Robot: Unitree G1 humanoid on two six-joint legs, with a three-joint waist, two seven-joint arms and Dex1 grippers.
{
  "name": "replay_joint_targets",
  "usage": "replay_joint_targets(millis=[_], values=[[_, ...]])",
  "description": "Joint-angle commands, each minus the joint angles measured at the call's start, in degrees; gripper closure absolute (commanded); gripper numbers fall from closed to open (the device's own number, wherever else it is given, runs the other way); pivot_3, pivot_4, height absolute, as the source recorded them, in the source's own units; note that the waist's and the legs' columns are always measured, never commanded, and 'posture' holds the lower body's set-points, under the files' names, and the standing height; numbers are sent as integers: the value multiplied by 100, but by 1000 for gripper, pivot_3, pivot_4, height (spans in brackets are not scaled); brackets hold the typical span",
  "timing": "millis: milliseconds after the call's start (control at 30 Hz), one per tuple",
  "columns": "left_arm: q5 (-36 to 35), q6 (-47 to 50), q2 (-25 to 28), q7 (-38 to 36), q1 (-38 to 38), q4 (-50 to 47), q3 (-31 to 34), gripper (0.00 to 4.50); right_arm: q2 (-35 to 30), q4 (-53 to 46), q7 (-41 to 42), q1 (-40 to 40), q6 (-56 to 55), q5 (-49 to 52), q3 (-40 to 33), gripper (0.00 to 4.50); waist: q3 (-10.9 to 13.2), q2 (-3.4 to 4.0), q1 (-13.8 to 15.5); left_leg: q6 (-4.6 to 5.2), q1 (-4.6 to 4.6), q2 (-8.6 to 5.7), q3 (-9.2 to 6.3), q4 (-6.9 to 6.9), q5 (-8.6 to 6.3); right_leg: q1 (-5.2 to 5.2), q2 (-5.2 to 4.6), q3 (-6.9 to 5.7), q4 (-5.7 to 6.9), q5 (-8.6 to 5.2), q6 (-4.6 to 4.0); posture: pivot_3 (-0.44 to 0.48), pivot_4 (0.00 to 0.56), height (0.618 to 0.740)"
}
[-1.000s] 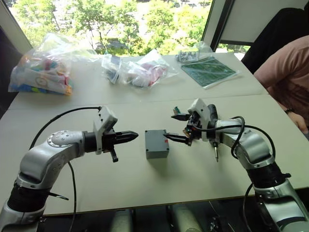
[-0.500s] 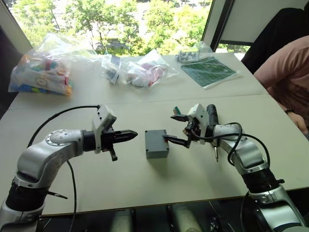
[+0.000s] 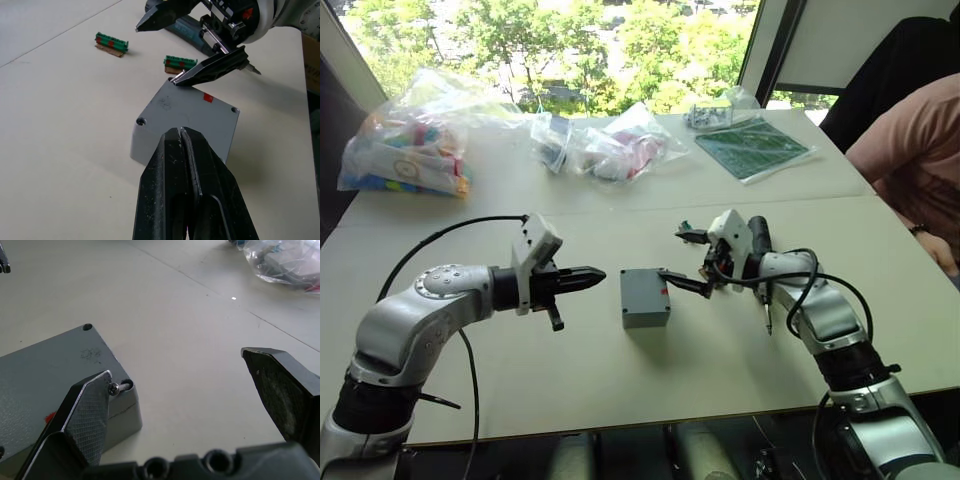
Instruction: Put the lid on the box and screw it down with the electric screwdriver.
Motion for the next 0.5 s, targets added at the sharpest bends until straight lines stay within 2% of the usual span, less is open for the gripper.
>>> replay_joint_targets(millis=[33, 267, 500], values=[[-26, -45, 13, 1, -43, -136, 20, 4500, 60, 21, -22, -140, -97, -39, -104, 22, 0, 0, 0, 0, 0, 0, 0, 0, 0, 0, 0, 0, 0, 0, 0, 0, 150, 740], [-9, -60, 18, 31, 23, -186, 23, 4500, -3, -679, 376, 115, 746, 677, -232, 22, 0, 0, 4, 0, 0, 0, -1, 0, 0, 0, 0, 0, 1, 3, 5, 0, 150, 740], [-4, -66, 9, 36, 23, -188, -2, 4500, 34, -975, 174, 409, 1279, 963, -450, 22, 0, 0, 5, 0, 1, -1, -1, 2, 0, 2, -1, 0, 1, -2, -4, 0, 150, 740]])
